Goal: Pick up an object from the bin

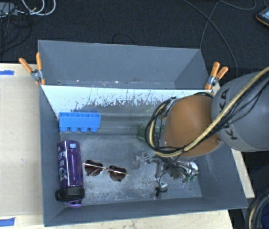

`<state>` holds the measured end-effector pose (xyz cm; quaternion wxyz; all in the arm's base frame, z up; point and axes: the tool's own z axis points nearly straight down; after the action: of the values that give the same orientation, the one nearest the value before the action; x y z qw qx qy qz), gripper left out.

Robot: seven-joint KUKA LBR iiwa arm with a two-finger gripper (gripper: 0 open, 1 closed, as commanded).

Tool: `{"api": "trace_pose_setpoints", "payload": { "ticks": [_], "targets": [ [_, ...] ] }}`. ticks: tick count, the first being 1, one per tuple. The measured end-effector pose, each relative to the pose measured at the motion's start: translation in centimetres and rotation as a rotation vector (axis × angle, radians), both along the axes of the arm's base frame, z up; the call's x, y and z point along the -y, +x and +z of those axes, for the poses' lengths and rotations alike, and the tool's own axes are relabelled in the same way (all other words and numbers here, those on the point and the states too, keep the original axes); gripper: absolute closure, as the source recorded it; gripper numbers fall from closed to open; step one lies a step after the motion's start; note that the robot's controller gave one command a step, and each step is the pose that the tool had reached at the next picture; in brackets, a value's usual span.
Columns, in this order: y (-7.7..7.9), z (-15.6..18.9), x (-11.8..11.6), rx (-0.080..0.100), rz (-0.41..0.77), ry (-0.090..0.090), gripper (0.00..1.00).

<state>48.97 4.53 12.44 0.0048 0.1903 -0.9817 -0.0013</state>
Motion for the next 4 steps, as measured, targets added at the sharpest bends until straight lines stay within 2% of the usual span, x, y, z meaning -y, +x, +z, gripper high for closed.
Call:
{"api": "trace_pose_setpoints", "payload": {
  "ticks": [1,2,3,4],
  "targets": [
    [4.8,-1.0,-3.3,0.006,-0.035,0.0,0.0],
    [5.0,-3.0,-1.9,0.005,0.05,0.005,0.0],
    [1.5,-4.6,-1.5,0.004,0.161,-0.002,0.0],
    [0.6,-4.8,-3.3,0.003,0.219,0.008,0.0]
  ]
}}
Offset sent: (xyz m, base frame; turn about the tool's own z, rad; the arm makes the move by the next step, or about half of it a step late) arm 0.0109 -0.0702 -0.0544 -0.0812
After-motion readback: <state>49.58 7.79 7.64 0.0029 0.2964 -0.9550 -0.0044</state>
